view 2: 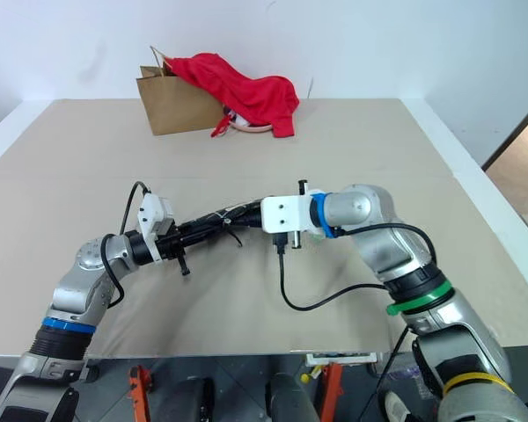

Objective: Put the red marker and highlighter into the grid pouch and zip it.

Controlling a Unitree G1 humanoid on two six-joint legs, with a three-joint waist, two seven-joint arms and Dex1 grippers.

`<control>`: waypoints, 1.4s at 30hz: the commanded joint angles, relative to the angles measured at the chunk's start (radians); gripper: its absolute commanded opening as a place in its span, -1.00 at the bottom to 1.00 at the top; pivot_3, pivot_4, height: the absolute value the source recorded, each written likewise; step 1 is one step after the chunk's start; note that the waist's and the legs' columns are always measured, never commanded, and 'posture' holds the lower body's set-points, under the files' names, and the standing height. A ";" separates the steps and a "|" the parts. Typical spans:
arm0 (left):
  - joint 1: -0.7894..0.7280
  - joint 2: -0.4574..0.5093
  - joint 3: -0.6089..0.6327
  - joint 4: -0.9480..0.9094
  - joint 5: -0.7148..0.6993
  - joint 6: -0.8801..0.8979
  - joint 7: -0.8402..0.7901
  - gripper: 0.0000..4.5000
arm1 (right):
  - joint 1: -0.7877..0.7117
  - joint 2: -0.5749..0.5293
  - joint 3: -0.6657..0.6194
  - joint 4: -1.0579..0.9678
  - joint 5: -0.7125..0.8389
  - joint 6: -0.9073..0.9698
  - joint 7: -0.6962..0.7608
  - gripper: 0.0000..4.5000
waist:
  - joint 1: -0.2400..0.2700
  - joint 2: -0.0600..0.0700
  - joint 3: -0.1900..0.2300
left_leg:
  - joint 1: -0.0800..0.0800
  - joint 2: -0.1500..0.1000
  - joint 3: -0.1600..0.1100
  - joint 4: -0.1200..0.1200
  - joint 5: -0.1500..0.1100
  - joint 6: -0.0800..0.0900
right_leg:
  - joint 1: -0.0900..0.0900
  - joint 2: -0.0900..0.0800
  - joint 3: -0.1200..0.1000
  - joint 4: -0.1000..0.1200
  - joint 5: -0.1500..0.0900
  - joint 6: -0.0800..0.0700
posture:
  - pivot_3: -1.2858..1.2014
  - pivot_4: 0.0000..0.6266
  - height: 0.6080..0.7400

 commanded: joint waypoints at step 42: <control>0.005 -0.011 0.022 -0.070 -0.002 0.038 0.128 -1.00 | 0.211 0.252 -0.497 -0.108 0.349 1.016 -0.656 0.45 | -0.004 0.000 0.000 | 0.001 0.001 0.000 -0.001 0.005 -0.004 | 0.000 0.002 0.001 0.000 0.002 0.003 | 0.03 -0.52 1.00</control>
